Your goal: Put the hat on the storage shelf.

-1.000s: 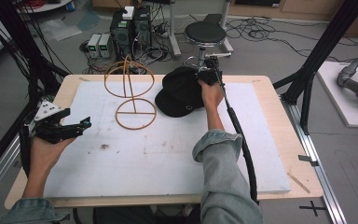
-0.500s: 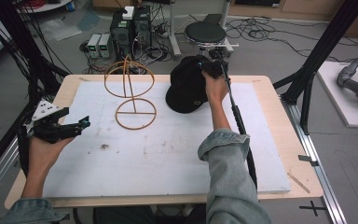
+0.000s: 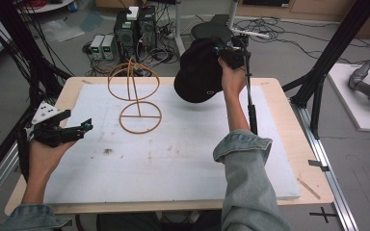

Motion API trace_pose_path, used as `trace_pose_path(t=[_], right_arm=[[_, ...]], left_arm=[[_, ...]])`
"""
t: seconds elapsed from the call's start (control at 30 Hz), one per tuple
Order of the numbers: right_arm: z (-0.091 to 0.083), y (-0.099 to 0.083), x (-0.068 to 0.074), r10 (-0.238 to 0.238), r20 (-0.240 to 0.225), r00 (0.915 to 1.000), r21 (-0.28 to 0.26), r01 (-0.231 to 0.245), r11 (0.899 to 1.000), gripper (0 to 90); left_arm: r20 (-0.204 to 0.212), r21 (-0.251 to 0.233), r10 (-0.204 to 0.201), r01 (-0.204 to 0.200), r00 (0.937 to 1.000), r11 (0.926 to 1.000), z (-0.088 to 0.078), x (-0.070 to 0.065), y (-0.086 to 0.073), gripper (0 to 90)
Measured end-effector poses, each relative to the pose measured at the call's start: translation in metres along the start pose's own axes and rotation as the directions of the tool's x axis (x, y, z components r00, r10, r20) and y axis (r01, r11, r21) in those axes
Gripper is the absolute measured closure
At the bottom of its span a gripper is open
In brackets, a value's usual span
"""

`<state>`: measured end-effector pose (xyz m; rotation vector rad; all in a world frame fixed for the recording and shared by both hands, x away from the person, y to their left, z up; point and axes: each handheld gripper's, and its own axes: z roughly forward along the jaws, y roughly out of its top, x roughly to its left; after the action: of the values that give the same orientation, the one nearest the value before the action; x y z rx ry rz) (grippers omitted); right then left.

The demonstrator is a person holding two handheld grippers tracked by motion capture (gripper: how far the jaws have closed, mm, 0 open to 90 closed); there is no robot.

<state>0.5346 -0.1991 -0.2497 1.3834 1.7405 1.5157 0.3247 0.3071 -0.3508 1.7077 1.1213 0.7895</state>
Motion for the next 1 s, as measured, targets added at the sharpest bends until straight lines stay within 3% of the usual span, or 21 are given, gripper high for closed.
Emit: trace_pose_path(t=[0.1,0.23,0.37,0.77,1.0], right_arm=[[-0.006,0.008,0.004,0.021,-0.022,0.9995,-0.021,-0.022,1.0,85.0],[-0.011,0.018,0.013,0.0,-0.03,0.9996,-0.041,-0.001,0.999,85.0],[-0.021,0.035,0.022,0.028,-0.063,0.9976,-0.078,-0.033,0.996,85.0],[-0.052,0.077,0.051,-0.001,-0.093,0.9956,-0.14,-0.012,0.99,84.9],[-0.062,0.093,0.074,-0.015,-0.166,0.986,-0.167,-0.013,0.986,84.8]], left_arm=[[0.002,0.0,0.001,-0.001,1.0,1.0,0.001,0.0,0.0,17.8],[0.003,0.001,0.001,-0.001,1.0,1.0,0.001,-0.001,0.0,17.8],[0.006,-0.002,0.002,-0.002,1.0,1.0,0.001,-0.001,0.001,17.8],[0.0,-0.01,0.005,-0.005,1.0,0.9999,-0.002,0.0,0.002,17.8],[0.002,-0.015,0.004,-0.004,1.0,0.9999,-0.003,0.0,0.003,17.8]])
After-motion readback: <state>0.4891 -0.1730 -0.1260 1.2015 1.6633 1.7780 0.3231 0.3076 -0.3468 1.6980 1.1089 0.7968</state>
